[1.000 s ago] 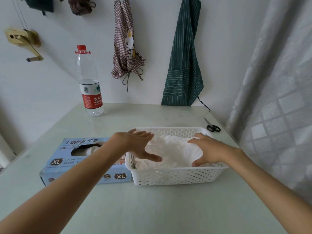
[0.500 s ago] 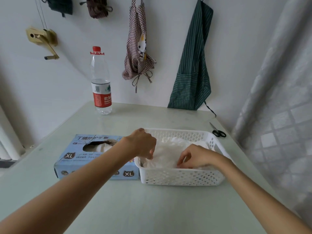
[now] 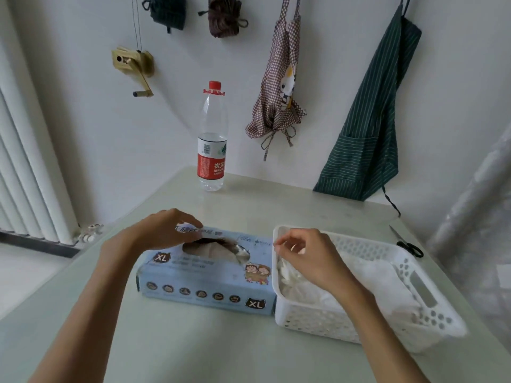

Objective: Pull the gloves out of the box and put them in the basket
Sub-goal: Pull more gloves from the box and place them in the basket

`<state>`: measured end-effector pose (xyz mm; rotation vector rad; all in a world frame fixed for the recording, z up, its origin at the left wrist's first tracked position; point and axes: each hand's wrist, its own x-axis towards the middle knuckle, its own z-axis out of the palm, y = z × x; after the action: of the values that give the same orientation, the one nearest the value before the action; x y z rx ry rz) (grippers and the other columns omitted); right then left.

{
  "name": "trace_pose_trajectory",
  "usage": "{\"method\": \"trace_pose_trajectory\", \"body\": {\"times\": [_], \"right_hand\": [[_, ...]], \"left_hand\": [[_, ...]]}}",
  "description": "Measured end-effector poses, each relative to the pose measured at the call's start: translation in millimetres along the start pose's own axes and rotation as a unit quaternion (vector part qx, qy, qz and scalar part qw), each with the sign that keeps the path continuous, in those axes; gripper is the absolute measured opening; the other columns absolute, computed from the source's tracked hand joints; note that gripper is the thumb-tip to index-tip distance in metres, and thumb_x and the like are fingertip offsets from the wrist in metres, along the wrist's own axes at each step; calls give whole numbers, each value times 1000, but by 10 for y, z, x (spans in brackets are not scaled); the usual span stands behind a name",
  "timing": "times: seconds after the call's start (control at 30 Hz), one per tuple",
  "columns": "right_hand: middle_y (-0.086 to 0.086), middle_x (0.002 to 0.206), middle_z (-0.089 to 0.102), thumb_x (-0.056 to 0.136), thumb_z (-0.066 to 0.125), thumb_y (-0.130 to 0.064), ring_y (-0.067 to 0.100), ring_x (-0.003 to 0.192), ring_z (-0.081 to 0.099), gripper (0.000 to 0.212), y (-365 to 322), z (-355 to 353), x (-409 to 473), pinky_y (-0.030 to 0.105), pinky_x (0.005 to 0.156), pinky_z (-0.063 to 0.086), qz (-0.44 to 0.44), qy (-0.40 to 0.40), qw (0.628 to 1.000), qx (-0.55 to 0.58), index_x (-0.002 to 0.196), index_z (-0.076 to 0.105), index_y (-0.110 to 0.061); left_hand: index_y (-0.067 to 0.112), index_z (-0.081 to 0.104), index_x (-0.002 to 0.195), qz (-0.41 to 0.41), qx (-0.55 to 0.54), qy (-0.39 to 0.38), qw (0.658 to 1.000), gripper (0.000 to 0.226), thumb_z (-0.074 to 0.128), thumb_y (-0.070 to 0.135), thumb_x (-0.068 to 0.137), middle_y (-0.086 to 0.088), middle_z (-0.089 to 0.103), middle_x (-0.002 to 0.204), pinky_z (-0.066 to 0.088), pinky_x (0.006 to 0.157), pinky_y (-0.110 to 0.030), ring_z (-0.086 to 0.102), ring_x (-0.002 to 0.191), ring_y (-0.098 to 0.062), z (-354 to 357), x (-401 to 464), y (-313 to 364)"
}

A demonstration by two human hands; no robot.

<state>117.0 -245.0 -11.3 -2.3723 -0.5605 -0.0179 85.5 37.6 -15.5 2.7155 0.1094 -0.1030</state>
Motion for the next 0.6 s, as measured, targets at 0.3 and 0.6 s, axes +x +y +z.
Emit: {"method": "trace_pose_trajectory", "body": {"times": [0.3,0.6], "right_hand": [[-8,97,66,88,63,-35,12,97,56,16,-360,441,166,22,77,41,-23,13,988,-151,102,69,-30],[-9,88,69,87,65,-36,9,84,61,10,-429,676,235,25,80,44,-28,27,988,-148,87,71,-28]], "left_hand": [[39,15,148,5,55,-135,989,123,45,91,41,15,14,156,13,116,-43,5,145,-11,77,46,-124],[38,15,148,3,91,-109,990,110,57,82,56,11,18,156,15,117,-45,12,144,-17,108,98,-99]]}}
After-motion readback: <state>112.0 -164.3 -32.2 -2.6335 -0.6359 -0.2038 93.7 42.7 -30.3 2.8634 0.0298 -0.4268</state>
